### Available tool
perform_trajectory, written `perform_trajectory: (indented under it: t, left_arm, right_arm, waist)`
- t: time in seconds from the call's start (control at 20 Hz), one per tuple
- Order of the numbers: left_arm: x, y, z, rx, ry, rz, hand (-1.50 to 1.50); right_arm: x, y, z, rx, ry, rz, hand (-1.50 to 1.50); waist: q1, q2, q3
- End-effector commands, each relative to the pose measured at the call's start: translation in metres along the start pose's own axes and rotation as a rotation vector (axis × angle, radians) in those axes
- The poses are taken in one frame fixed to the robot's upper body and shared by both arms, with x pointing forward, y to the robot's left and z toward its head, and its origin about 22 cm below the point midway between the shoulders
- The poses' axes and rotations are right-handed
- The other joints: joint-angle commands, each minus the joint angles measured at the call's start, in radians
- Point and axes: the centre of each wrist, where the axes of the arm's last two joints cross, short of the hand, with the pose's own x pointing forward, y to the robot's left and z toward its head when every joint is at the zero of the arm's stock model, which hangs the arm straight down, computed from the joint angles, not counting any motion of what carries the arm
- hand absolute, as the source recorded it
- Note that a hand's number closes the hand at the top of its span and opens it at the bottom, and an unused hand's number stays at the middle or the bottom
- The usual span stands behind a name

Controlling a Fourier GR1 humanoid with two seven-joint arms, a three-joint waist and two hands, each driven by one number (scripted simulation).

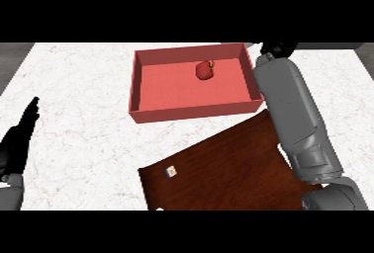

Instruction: Pick the bell pepper from the tray and place it in the cardboard box

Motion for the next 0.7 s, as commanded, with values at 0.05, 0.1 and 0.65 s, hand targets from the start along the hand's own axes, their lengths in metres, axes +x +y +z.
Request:
perform_trajectory:
  t: [0.05,0.1,0.65]
  left_arm:
    - [-0.014,0.008,0.005,0.018,0.023,-0.002,0.00]
    - [-0.008,0.017,0.006,0.016,0.044,-0.010,0.00]
    - [-0.003,0.000,0.011,0.021,0.039,-0.009,0.00]
  right_arm:
    - [-0.024,-0.040,-0.004,-0.034,0.012,-0.023,-1.50]
    - [-0.027,-0.044,0.003,-0.015,0.021,0.009,-1.50]
    - [-0.080,-0.171,0.055,0.092,0.049,0.089,-1.50]
  waist:
    - [-0.038,-0.014,-0.001]
    - [-0.034,-0.015,0.000]
    - [-0.044,-0.009,0.000]
